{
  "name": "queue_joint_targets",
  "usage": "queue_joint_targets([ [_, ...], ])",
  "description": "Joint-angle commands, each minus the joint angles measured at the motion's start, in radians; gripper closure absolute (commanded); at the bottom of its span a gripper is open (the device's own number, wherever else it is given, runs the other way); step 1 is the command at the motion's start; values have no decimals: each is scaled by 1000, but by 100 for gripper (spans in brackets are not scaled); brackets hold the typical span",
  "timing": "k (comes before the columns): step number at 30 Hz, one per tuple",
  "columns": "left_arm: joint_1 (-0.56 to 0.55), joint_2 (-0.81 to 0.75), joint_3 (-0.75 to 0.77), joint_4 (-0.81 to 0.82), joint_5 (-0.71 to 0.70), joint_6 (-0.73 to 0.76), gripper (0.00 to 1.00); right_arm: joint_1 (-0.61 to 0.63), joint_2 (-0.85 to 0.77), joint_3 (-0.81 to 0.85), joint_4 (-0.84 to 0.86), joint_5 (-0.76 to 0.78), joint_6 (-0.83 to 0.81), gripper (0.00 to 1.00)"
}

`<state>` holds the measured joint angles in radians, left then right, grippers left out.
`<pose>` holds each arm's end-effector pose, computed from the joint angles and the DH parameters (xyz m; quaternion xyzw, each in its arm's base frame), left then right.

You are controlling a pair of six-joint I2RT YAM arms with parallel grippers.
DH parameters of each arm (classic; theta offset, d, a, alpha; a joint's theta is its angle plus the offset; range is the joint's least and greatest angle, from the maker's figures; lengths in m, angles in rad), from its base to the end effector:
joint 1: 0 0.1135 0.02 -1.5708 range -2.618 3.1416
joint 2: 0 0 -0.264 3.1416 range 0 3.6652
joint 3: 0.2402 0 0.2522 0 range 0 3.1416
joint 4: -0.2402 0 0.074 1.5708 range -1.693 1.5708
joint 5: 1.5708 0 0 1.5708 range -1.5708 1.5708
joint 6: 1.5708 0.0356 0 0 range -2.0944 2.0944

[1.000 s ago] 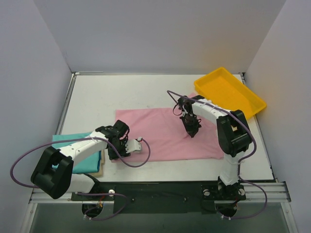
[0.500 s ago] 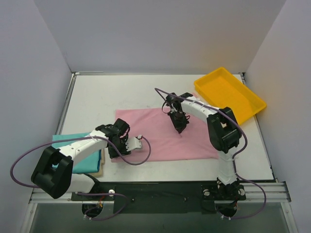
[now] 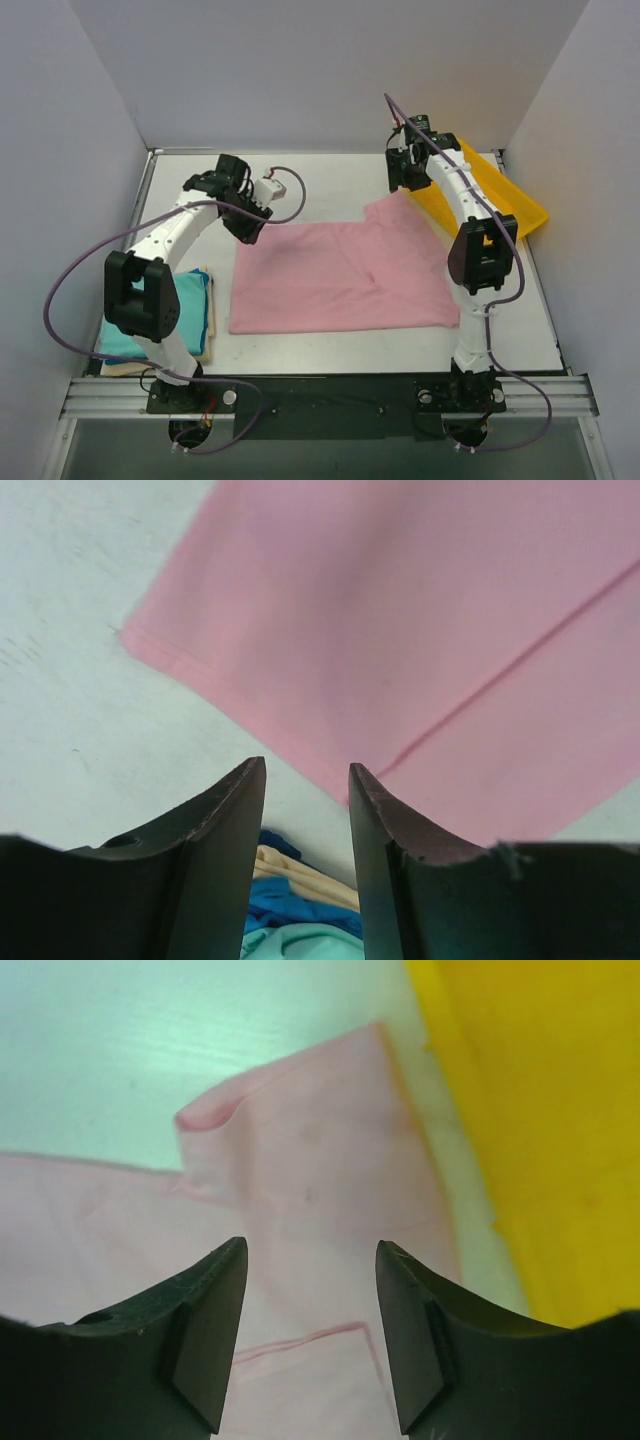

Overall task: Fold and stack the t-shirts
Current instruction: Grap the side of the flattened tshirt furthest away from the robot with both arms

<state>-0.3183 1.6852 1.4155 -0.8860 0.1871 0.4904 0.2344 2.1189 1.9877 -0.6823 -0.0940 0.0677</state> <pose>0.3267 -0.1146 0.2686 0.4010 0.8881 -0.0734 0.2123 0.4695 0.1155 0.2867 -0.0946 0.9235 0.0987 0.3585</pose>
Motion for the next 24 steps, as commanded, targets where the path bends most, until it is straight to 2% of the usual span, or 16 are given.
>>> queue_joint_targets([
  [1,93,120,169,-51,55,-93,51,-15,163,158,-51,91,-107,50],
  [6,176,298,357,-96,68,-86,51,-44,303,286,-68,115,-164,50],
  [12,194,398,434,-105,48,-10,51,-58,351,260,-105,175,-183,51],
  [15,199,468,503,-154,54,23,51,-64,381,281,-163,244,-229,48],
  [20,209,545,585,-235,109,102,51,-81,389,290,-213,218,-210,48],
  [24,206,587,637,-287,173,177,51,-102,392,307,-214,111,-203,48],
])
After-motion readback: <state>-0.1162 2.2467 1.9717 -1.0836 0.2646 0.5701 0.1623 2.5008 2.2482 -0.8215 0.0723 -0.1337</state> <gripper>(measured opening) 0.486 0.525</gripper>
